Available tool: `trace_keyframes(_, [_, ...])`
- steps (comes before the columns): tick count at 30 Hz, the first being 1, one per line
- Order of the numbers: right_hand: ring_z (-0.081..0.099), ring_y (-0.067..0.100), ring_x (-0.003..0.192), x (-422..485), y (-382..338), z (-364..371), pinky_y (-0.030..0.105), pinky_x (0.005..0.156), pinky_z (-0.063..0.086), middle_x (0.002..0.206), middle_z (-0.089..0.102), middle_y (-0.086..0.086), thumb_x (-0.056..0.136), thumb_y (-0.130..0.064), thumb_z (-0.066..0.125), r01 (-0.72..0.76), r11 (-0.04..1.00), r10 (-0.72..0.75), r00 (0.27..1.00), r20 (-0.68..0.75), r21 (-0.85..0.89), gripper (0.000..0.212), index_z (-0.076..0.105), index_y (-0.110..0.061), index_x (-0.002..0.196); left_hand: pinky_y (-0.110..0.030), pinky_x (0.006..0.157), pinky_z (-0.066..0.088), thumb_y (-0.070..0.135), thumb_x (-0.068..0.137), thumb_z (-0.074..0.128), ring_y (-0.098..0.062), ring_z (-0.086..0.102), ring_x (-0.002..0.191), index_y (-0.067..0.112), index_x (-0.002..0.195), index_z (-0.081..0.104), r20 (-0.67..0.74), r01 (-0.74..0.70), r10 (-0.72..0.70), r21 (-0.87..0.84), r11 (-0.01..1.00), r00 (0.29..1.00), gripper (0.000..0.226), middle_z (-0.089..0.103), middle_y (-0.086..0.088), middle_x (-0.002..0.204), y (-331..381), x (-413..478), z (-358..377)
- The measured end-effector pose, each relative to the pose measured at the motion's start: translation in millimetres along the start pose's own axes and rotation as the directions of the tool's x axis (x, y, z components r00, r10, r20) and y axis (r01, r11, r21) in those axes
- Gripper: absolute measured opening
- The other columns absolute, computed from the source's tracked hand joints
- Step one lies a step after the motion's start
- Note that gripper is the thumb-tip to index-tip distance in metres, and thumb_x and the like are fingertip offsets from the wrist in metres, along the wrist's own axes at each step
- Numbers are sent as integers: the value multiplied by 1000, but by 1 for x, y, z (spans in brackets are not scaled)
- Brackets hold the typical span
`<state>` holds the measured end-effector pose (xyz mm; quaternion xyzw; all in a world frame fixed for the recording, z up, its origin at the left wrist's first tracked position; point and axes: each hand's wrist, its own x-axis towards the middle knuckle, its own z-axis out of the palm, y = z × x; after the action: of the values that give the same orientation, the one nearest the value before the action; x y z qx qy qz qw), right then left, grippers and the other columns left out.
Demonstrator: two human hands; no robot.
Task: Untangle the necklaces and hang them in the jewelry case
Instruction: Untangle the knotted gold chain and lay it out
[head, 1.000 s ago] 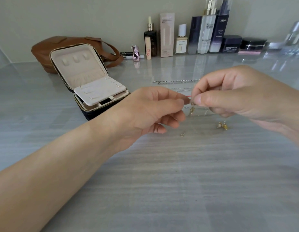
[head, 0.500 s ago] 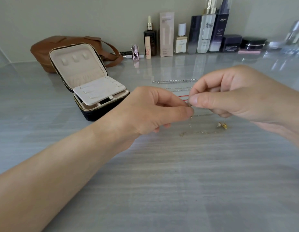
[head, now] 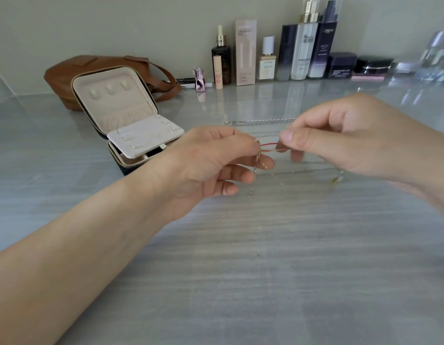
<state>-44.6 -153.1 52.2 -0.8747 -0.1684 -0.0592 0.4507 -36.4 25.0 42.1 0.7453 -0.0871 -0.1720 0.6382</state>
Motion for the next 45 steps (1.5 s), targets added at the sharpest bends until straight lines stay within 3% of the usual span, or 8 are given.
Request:
trace_keyframes(3, [45, 4, 45, 0, -1, -1, 15, 50, 38, 47, 55, -4, 59, -50, 65, -27, 999, 29, 995, 99, -20, 28, 72, -24, 66, -19, 47, 40, 14, 87, 55, -8, 52, 48, 15, 77, 58, 8, 15, -16, 16, 1000, 1000, 10, 69, 0, 68, -1, 1, -1])
trace_keyframes(10, [51, 9, 43, 0, 1, 2, 17, 41, 42, 55, 62, 3, 80, -4, 54, -159, 960, 123, 979, 166, 229, 16, 60, -8, 65, -18, 46, 42, 16, 87, 56, -7, 52, 46, 14, 76, 60, 28, 36, -36, 14, 999, 999, 12, 69, -1, 67, -2, 1, -1])
trace_keyframes(14, [28, 6, 40, 2, 4, -1, 16, 40, 27, 47, 38, -3, 73, -10, 58, -149, 976, 121, 978, 171, 160, 11, 64, -13, 64, -18, 47, 43, 16, 87, 56, -7, 53, 47, 13, 79, 63, 49, 43, -43, 16, 999, 998, 11, 69, -1, 65, -2, 2, -1])
trace_keyframes(23, [37, 14, 52, 1, 3, 0, 26, 62, 35, 52, 44, 14, 71, -31, 71, -63, 998, 67, 990, 121, -31, 12, 71, -19, 72, -15, 54, 51, -4, 77, 65, -7, 63, 57, 10, 83, 66, -12, -61, 65, 209, 976, 998, 16, 73, -7, 73, 0, 0, -4])
trace_keyframes(28, [35, 13, 50, 0, 3, 1, 24, 51, 28, 49, 43, 1, 72, -29, 67, -61, 997, 66, 993, 102, -48, 15, 70, -15, 71, -19, 56, 54, 6, 73, 73, -11, 67, 62, 16, 78, 68, -75, -120, 161, 390, 913, 984, 12, 73, -5, 71, 0, 0, -6])
trace_keyframes(33, [36, 10, 48, 1, 4, 1, 23, 52, 28, 46, 45, -4, 73, -27, 68, -77, 996, 80, 993, 85, -33, 13, 70, -14, 71, -42, 61, 53, 14, 77, 71, -18, 60, 62, 22, 71, 70, -116, -166, 250, 480, 861, 961, 10, 70, -6, 66, -1, 0, -6])
trace_keyframes(38, [36, 4, 38, 1, 4, 3, 22, 55, 30, 41, 49, -9, 74, -29, 69, -84, 996, 84, 994, 67, -7, 13, 70, -18, 68, -17, 49, 42, 15, 84, 60, -2, 52, 49, 20, 71, 67, -126, -163, 234, 415, 895, 964, 15, 58, 9, 53, 2, -1, -4])
trace_keyframes(45, [42, 2, 30, 2, 0, 2, 6, 34, 24, 30, 43, -12, 78, -27, 66, -58, 998, 57, 993, 103, 2, 13, 70, -16, 74, -27, 57, 38, 20, 85, 58, -15, 42, 57, 21, 69, 69, -106, -129, 183, 389, 912, 977, 19, 47, -1, 54, 1, 1, -4])
